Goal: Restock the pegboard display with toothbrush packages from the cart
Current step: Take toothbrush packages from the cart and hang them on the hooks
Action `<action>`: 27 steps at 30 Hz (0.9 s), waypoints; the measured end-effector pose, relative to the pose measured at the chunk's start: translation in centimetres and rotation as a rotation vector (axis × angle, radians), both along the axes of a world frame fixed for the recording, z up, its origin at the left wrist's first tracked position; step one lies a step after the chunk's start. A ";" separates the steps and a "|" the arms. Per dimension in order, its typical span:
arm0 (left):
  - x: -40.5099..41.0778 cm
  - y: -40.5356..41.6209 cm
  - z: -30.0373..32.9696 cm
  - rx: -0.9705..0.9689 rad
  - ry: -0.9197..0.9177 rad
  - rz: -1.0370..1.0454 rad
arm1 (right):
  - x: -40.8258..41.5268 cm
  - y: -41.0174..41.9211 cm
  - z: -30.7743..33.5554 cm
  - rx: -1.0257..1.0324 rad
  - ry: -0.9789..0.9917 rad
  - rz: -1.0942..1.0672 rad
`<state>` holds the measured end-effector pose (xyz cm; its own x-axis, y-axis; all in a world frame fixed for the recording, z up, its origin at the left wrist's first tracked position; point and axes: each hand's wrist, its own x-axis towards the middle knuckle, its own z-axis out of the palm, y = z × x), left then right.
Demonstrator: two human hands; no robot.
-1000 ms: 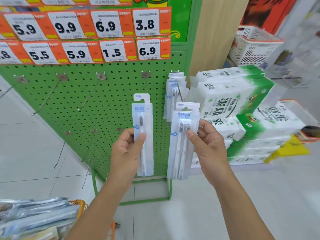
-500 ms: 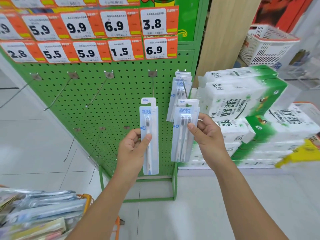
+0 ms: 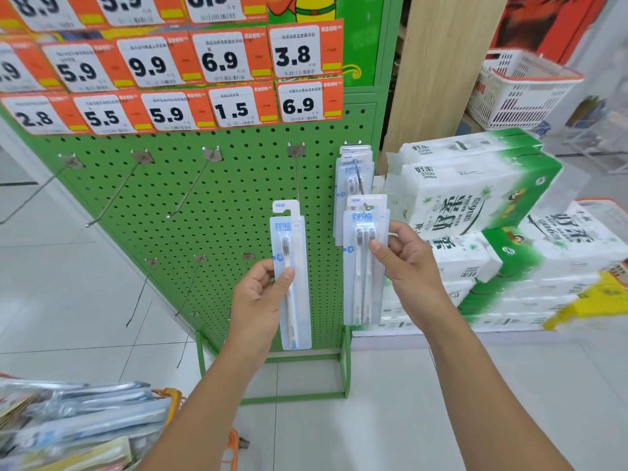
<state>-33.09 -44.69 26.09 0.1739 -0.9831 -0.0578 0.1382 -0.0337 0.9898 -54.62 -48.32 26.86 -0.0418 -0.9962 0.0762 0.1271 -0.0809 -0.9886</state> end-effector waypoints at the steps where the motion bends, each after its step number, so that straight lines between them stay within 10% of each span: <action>1: 0.0 -0.1 0.0 0.002 -0.009 -0.004 | 0.0 -0.5 0.1 0.006 0.015 0.001; 15: 0.8 -1.0 -0.4 0.017 0.008 0.022 | 2.1 -3.0 -1.1 0.153 0.322 -0.512; 20: 0.5 -0.9 -1.0 0.031 -0.010 0.019 | 7.6 2.7 -1.7 0.021 0.287 0.091; 27: -0.5 -1.5 -1.4 0.026 -0.005 -0.025 | 8.2 1.3 -2.0 -0.031 0.172 0.028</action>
